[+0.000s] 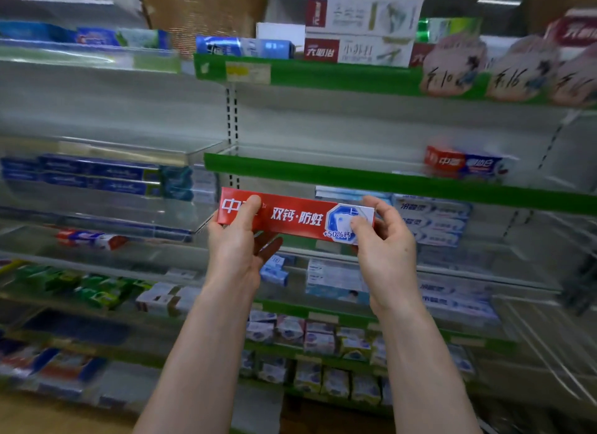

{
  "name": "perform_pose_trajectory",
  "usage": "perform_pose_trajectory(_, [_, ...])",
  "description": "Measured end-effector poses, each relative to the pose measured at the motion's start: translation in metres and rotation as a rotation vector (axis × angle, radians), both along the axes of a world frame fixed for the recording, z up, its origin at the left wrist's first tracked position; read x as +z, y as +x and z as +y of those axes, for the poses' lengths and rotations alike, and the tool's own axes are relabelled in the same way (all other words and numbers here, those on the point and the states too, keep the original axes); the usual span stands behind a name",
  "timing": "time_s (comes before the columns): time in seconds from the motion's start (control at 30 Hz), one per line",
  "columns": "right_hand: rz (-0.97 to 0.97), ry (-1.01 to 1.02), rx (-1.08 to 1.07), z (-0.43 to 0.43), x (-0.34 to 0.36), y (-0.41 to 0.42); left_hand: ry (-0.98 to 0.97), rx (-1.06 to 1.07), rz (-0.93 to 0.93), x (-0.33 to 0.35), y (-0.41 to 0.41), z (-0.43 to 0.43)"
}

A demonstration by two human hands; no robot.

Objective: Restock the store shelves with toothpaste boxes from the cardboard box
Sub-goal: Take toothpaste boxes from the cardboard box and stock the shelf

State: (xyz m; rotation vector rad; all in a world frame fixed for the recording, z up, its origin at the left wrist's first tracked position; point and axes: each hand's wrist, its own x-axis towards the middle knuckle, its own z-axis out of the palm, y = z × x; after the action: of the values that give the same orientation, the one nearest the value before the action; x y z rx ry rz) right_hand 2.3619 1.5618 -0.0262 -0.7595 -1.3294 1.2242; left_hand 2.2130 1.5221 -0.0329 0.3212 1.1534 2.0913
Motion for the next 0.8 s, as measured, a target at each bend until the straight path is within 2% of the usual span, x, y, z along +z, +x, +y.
perform_pose_trajectory(0.47, [-0.016,0.044,-0.148,0.073,0.016,-0.019,0.105,-0.161,0.045,0.021,-0.026,0.097])
perform_pose_trajectory(0.8, [0.043,0.053,-0.187,0.139,0.02,-0.006,0.118,-0.162,0.079,0.036,-0.012,0.166])
